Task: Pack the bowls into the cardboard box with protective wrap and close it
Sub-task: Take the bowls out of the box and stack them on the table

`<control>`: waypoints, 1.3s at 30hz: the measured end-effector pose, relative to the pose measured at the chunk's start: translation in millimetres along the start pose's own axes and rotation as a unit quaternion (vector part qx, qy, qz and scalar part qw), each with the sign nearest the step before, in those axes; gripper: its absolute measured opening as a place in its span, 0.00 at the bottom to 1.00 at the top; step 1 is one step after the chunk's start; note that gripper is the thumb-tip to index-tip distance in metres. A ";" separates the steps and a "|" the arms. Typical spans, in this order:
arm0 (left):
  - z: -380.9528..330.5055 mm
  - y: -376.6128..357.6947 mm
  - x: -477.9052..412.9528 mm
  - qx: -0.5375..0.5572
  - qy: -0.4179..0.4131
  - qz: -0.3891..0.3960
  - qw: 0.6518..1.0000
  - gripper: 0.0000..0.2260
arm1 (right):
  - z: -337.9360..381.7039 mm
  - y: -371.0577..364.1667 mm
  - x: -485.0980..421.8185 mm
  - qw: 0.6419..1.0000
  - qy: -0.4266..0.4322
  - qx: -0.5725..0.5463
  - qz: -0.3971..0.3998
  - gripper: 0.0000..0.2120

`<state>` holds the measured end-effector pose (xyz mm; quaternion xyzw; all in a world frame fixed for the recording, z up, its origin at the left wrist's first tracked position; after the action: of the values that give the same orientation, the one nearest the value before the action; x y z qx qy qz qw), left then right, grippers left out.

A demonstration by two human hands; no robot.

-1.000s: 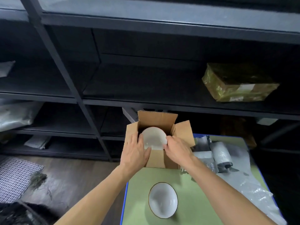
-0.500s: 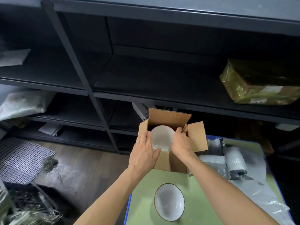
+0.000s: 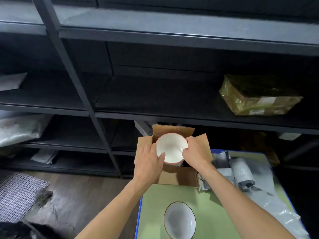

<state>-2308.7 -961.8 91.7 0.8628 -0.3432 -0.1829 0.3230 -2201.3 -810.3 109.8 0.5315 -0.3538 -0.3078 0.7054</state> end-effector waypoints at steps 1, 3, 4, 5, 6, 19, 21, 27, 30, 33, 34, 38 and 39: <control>-5.0 4.8 -0.8 0.015 0.005 0.000 1.000 0.18 | -1.9 2.9 2.9 1.000 0.003 -0.022 -0.008 0.16; -13.9 12.1 -1.2 0.059 0.013 0.008 0.998 0.14 | -5.9 5.5 10.3 0.997 0.009 -0.078 -0.005 0.18; -16.2 13.8 -0.9 0.088 0.020 0.016 0.996 0.13 | -8.2 5.7 15.4 0.994 0.011 -0.107 0.005 0.19; -17.5 14.6 0.2 0.114 0.029 0.026 0.993 0.12 | -10.6 6.2 21.3 0.991 0.011 -0.130 0.013 0.20; -18.8 15.5 2.0 0.131 0.034 0.033 0.990 0.12 | -13.5 6.7 27.0 0.989 0.011 -0.144 0.017 0.20; -14.9 -4.4 83.6 0.190 0.125 0.134 0.965 0.10 | -59.2 -9.7 101.4 0.987 0.012 -0.155 0.042 0.20; -13.7 -8.6 98.2 0.182 0.126 0.153 0.963 0.09 | -66.0 -19.4 113.7 0.988 0.011 -0.144 0.046 0.20; 8.0 -33.4 142.5 0.141 0.140 0.210 0.957 0.08 | -87.7 -58.0 150.5 0.982 -0.007 -0.160 0.096 0.14; 25.3 -50.7 158.8 0.134 0.176 0.227 0.948 0.08 | -94.9 -85.5 160.5 0.977 -0.025 -0.165 0.130 0.15; 37.9 -64.4 164.1 0.133 0.194 0.235 0.943 0.08 | -98.2 -107.6 164.9 0.978 -0.035 -0.143 0.145 0.16; 40.9 -67.7 163.6 0.129 0.195 0.236 0.943 0.09 | -99.0 -112.9 164.9 0.979 -0.037 -0.138 0.145 0.16; 49.4 -76.3 158.3 0.126 0.198 0.234 0.943 0.10 | -100.3 -127.4 161.4 0.983 -0.039 -0.116 0.139 0.16; 50.7 -78.0 157.4 0.124 0.199 0.234 0.943 0.10 | -100.2 -130.1 161.0 0.983 -0.040 -0.113 0.136 0.16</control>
<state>-2189.2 -1052.2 -13.1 0.8101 -0.4846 0.1172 0.3084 -2035.9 -919.4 -6.9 0.3824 -0.4131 -0.2683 0.7817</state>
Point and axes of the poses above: each hand's wrist, its own x-axis away from the middle knuckle, its own y-axis out of the back of the hand, z = x × y, the point moved 8 cm from there along -x, towards the middle knuckle, and after that the axes turned 13 degrees about x, right-handed, at the moved point
